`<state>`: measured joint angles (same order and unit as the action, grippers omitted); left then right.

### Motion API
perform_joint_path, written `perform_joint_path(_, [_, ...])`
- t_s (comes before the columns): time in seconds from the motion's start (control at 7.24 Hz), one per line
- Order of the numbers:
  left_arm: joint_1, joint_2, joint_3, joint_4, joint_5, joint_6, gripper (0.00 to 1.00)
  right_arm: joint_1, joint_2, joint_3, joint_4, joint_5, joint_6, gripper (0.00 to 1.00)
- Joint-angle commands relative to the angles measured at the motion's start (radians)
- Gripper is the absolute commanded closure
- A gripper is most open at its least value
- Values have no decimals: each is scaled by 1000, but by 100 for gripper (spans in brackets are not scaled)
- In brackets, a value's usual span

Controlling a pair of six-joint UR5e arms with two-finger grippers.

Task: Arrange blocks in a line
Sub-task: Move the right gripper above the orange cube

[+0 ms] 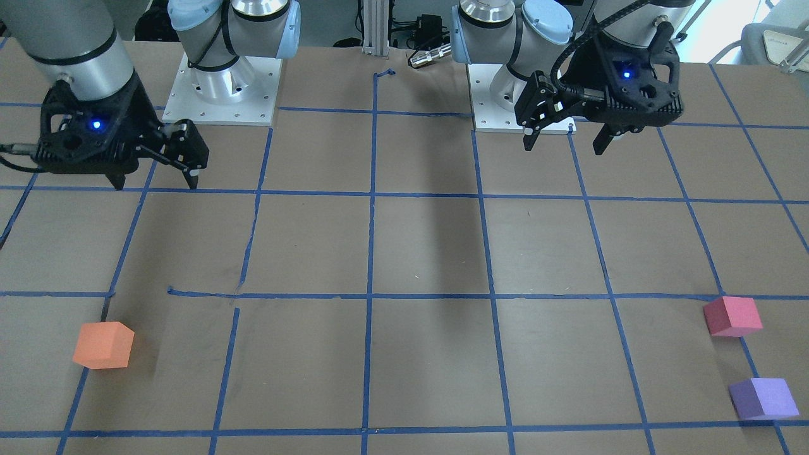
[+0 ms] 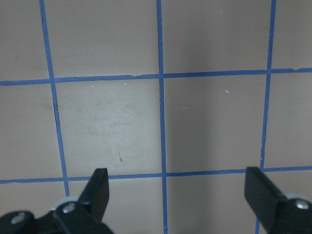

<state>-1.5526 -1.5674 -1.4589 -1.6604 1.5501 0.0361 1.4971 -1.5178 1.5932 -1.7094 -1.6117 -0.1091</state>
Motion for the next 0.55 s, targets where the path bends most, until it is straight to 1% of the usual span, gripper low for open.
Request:
perform_joint_path(0.0, [0, 6, -9, 1, 1, -1, 0, -89, 141, 1, -162, -4, -1, 0])
perform_joint_path(0.14, [0, 6, -9, 1, -2, -7, 0, -128, 224, 1, -233, 6, -15, 0])
perform_joint_path(0.28, [0, 6, -9, -1, -2, -5, 0, -152, 284, 1, -313, 0, -102, 0])
perform_joint_path(0.41, [-1, 6, -11, -1, -4, -7, 0, -161, 319, 1, -360, -4, -128, 0])
